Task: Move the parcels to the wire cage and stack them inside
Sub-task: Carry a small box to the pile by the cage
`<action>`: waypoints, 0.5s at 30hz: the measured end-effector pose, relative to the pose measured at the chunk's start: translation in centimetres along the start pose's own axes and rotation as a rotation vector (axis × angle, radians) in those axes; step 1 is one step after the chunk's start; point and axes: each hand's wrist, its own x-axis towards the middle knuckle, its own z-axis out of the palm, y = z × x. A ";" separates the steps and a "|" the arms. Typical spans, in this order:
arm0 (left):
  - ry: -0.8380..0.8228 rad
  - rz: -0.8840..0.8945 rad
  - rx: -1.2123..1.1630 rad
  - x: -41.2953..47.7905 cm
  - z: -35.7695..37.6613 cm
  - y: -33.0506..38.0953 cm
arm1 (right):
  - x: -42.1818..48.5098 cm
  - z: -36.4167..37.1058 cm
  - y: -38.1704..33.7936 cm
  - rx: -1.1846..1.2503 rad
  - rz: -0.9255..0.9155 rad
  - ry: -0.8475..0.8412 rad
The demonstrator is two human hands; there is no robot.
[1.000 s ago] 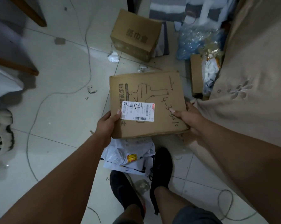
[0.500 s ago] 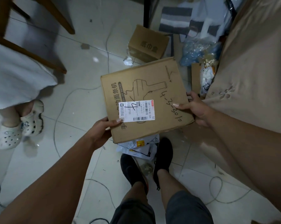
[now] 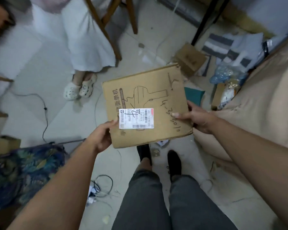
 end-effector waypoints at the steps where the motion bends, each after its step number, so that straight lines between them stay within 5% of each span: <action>1: 0.022 0.014 -0.044 -2.0 -0.3 -0.8 | -1.2 1.2 -0.1 -0.019 -0.001 -0.028; 15: 0.339 0.253 -0.637 -23.9 -6.5 -18.6 | -11.0 16.5 0.1 -0.540 -0.016 -0.402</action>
